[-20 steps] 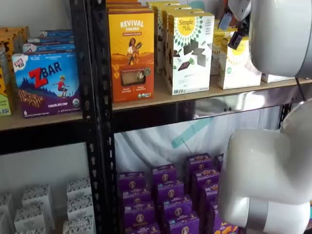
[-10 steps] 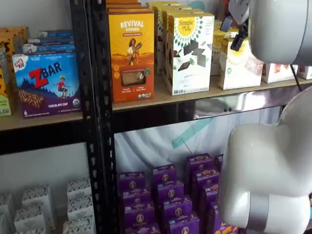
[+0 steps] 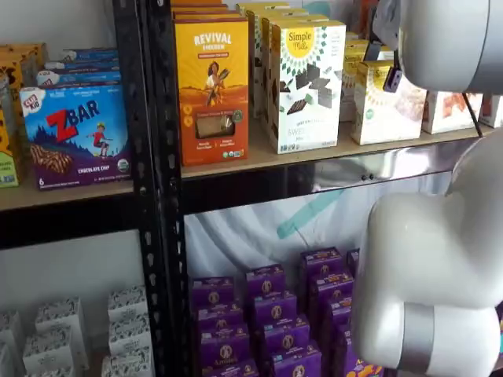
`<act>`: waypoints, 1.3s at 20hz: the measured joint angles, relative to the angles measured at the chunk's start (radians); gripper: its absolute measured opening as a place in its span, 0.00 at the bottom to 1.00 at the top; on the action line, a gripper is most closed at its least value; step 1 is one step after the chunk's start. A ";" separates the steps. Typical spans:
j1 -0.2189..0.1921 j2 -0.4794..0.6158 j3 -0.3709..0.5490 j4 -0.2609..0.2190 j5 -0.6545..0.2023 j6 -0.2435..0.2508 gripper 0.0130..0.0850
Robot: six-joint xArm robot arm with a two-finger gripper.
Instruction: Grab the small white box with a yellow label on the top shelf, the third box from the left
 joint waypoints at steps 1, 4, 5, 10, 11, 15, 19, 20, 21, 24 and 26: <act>0.004 0.012 -0.014 -0.015 0.015 0.003 1.00; 0.021 0.040 -0.049 -0.069 0.053 0.013 1.00; 0.028 0.047 -0.056 -0.088 0.059 0.017 1.00; 0.045 0.062 -0.068 -0.135 0.074 0.028 1.00; 0.046 0.062 -0.067 -0.138 0.072 0.028 1.00; 0.045 0.066 -0.072 -0.132 0.077 0.028 1.00; 0.047 0.064 -0.072 -0.134 0.078 0.031 1.00; 0.048 0.063 -0.071 -0.136 0.077 0.031 1.00; 0.050 0.061 -0.069 -0.138 0.075 0.032 0.94; 0.051 0.057 -0.065 -0.140 0.072 0.033 0.83; 0.051 0.055 -0.062 -0.140 0.071 0.033 0.78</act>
